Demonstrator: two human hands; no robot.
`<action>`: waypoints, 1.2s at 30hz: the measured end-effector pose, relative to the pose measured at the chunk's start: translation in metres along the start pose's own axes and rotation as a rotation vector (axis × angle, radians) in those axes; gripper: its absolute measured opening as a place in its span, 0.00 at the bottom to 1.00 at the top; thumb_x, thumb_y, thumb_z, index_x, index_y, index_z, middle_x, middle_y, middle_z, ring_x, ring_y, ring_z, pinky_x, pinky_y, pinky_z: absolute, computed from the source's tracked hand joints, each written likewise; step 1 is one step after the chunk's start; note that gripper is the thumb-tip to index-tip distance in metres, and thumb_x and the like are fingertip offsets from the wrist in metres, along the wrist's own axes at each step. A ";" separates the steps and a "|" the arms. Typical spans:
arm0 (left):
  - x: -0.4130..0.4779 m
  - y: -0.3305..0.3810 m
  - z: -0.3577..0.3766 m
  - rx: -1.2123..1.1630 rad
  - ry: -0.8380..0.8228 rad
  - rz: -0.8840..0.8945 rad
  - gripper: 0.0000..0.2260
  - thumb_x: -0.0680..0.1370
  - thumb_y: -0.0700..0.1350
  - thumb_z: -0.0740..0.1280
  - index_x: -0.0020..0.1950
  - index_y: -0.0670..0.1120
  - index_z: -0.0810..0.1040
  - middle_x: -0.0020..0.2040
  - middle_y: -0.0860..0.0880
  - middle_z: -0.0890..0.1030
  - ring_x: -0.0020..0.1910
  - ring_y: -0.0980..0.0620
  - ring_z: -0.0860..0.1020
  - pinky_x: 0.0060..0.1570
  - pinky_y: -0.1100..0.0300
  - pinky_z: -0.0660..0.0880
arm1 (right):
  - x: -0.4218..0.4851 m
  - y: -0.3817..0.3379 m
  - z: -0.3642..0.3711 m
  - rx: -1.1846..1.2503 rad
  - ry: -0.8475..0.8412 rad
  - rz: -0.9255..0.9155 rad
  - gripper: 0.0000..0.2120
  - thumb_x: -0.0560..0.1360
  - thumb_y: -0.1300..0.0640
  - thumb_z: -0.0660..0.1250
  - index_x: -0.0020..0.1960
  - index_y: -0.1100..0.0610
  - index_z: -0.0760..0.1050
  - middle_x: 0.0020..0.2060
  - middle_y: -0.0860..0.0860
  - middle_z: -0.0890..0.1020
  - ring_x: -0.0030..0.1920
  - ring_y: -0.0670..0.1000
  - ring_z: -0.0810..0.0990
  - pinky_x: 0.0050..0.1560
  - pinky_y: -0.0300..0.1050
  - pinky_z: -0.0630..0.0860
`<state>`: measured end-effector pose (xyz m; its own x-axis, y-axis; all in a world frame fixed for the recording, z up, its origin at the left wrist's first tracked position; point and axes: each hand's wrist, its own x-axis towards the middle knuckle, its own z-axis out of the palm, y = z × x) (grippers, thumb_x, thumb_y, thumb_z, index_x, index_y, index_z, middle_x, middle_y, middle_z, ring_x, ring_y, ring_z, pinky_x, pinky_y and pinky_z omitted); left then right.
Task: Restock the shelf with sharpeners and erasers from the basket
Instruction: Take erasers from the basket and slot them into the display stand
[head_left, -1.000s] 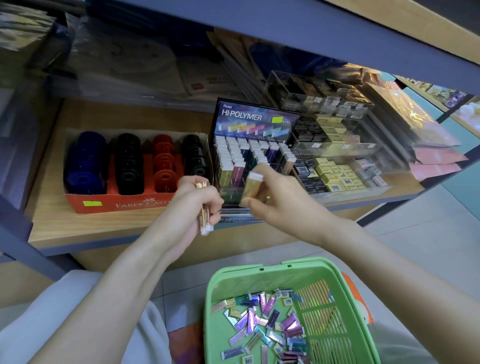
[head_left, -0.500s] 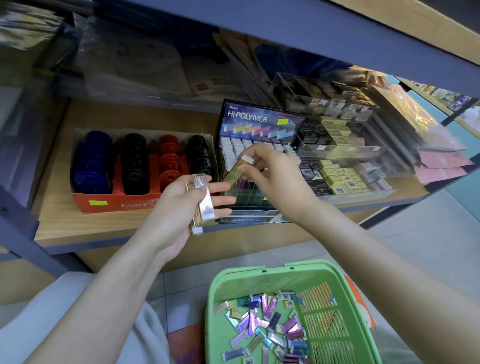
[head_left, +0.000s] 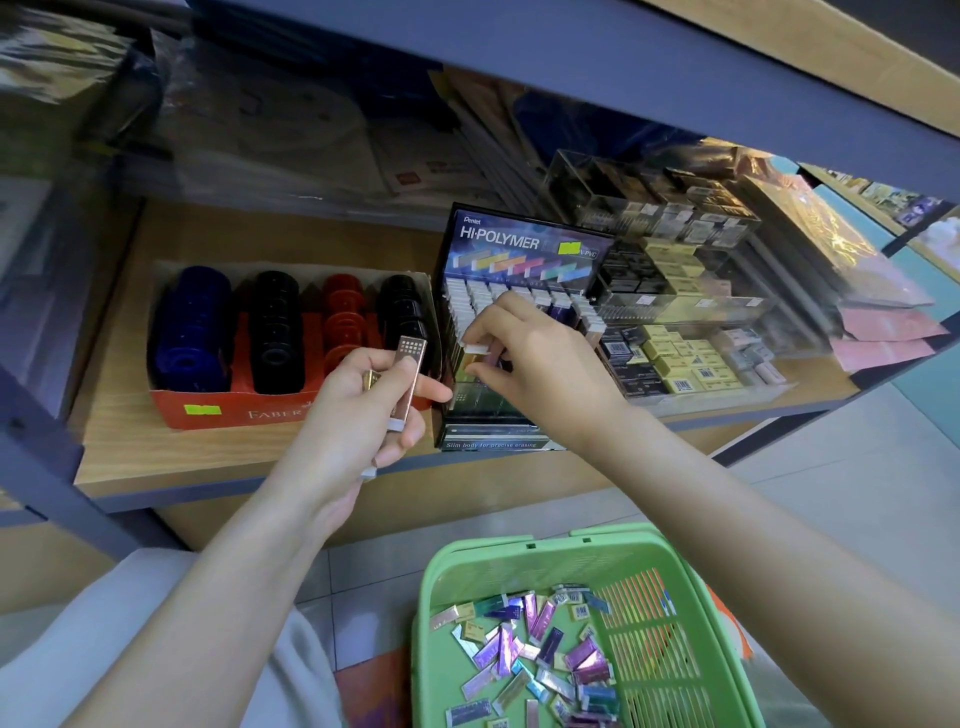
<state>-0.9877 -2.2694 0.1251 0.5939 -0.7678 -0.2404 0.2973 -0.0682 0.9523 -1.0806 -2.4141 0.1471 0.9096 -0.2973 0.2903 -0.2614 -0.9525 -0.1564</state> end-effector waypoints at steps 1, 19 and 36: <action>0.000 0.000 0.000 -0.011 0.004 0.006 0.09 0.82 0.45 0.58 0.56 0.40 0.71 0.29 0.51 0.80 0.17 0.58 0.62 0.23 0.67 0.61 | 0.000 0.000 0.002 -0.021 0.018 -0.010 0.10 0.71 0.62 0.72 0.50 0.59 0.76 0.47 0.53 0.76 0.44 0.54 0.80 0.34 0.50 0.77; 0.003 -0.005 -0.001 0.012 -0.040 0.047 0.09 0.81 0.43 0.61 0.54 0.49 0.80 0.26 0.50 0.61 0.22 0.56 0.56 0.24 0.64 0.51 | -0.010 -0.013 -0.016 0.510 0.109 0.334 0.11 0.81 0.56 0.59 0.49 0.59 0.78 0.41 0.55 0.81 0.41 0.51 0.79 0.47 0.52 0.78; 0.003 -0.005 0.010 -0.037 -0.070 -0.048 0.11 0.73 0.44 0.67 0.49 0.46 0.67 0.32 0.48 0.68 0.25 0.54 0.63 0.25 0.63 0.59 | -0.048 -0.023 -0.028 0.435 -0.259 0.290 0.14 0.73 0.62 0.69 0.39 0.45 0.69 0.38 0.45 0.78 0.38 0.45 0.76 0.39 0.32 0.70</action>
<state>-0.9947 -2.2772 0.1218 0.5251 -0.8070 -0.2703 0.3520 -0.0832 0.9323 -1.1270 -2.3800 0.1628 0.8840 -0.4643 -0.0541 -0.4051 -0.7033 -0.5841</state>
